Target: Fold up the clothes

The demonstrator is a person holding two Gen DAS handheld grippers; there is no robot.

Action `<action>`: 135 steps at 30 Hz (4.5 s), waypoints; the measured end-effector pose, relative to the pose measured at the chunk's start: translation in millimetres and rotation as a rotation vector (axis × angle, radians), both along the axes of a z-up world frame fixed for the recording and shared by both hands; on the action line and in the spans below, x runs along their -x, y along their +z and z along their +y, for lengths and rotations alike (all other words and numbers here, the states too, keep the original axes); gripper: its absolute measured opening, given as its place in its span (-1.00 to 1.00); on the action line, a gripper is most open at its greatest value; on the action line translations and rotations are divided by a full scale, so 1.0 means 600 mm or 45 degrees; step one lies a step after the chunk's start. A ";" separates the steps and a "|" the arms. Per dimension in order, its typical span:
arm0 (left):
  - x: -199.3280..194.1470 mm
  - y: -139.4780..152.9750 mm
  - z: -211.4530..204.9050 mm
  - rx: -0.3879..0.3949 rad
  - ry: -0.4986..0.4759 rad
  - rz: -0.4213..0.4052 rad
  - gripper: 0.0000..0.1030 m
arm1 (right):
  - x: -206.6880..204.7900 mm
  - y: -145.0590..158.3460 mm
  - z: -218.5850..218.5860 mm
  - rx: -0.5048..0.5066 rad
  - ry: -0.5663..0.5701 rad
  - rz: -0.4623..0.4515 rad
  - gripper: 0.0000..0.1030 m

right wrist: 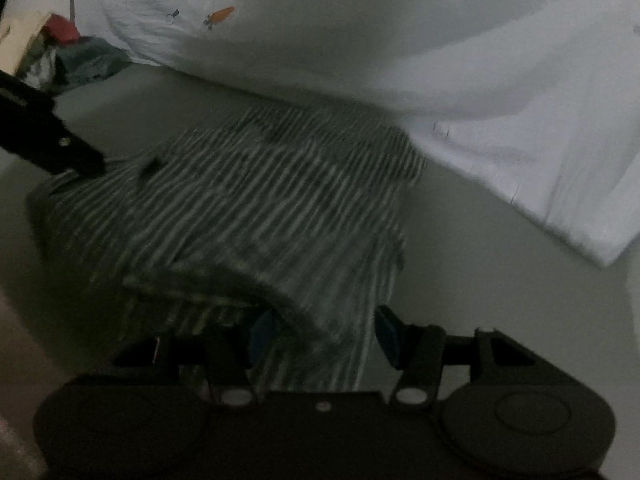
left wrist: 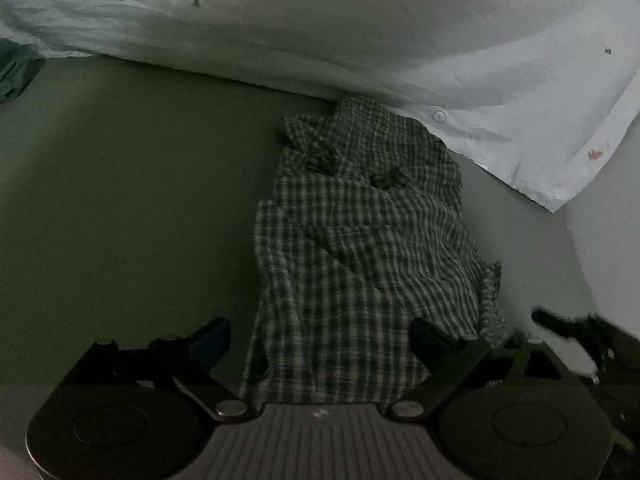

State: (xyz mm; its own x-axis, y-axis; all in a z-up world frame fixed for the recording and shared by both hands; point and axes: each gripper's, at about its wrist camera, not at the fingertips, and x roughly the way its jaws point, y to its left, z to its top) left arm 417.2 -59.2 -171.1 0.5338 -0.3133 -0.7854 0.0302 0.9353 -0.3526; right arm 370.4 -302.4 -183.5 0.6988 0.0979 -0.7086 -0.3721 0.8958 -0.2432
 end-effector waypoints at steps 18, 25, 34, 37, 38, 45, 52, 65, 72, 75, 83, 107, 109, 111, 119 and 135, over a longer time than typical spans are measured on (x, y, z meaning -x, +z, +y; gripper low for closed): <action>0.002 -0.017 0.010 -0.052 0.087 0.051 0.86 | -0.125 0.054 0.050 -0.405 0.100 -0.019 -0.33; -0.004 -0.030 0.021 -0.061 0.100 0.076 0.86 | -0.164 -0.001 0.115 -0.373 0.181 0.153 -0.02; -0.008 -0.044 0.016 -0.095 0.103 0.100 0.87 | -0.154 0.047 0.108 -0.300 0.213 -0.019 -0.88; -0.010 -0.049 0.012 -0.133 0.098 0.086 0.89 | -0.178 0.052 0.087 -0.342 0.139 -0.023 -0.88; -0.011 -0.052 0.011 -0.154 0.102 0.087 0.90 | -0.187 0.042 0.084 -0.339 0.106 -0.005 -0.89; -0.012 -0.058 0.031 -0.204 0.219 0.108 0.90 | -0.195 0.030 0.026 -0.429 -0.143 -0.022 -0.49; -0.017 -0.048 0.016 -0.269 0.206 0.065 0.90 | -0.101 0.078 -0.109 -0.628 -0.239 -0.102 -0.77; -0.021 -0.030 0.024 -0.256 0.218 0.025 0.90 | -0.117 0.007 0.022 -0.449 0.098 0.100 -0.76; -0.016 -0.007 0.045 -0.219 0.283 -0.028 0.90 | -0.142 0.031 0.053 -0.526 0.186 0.062 -0.55; -0.013 0.000 0.056 -0.157 0.285 -0.015 0.90 | -0.110 0.042 0.026 -0.407 0.157 0.008 -0.44; 0.008 -0.006 0.051 0.049 0.119 0.129 0.90 | 0.037 0.000 -0.038 -0.025 0.280 0.041 0.16; 0.061 -0.113 -0.009 0.705 0.102 0.330 0.98 | 0.046 -0.002 -0.004 0.206 0.373 -0.262 -0.38; 0.039 -0.133 -0.011 0.812 0.163 0.357 0.98 | 0.027 0.009 -0.011 0.170 0.350 -0.260 -0.38; 0.016 -0.155 -0.012 0.916 0.240 0.386 0.98 | 0.014 0.017 -0.016 0.149 0.329 -0.263 -0.38; -0.018 -0.213 0.026 1.406 0.573 0.527 0.51 | 0.006 0.018 -0.025 0.118 0.299 -0.208 -0.37; -0.061 -0.208 0.020 1.443 0.656 0.581 -0.08 | 0.037 -0.082 0.036 0.583 0.616 -0.062 -0.48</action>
State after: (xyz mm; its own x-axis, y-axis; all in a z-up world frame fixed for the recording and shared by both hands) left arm 453.6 -47.2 -295.9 0.5480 -0.7528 -0.3645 -0.5662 -0.0130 -0.8242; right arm 348.3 -280.7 -232.5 0.6837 0.1054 -0.7221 -0.6853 0.4328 -0.5857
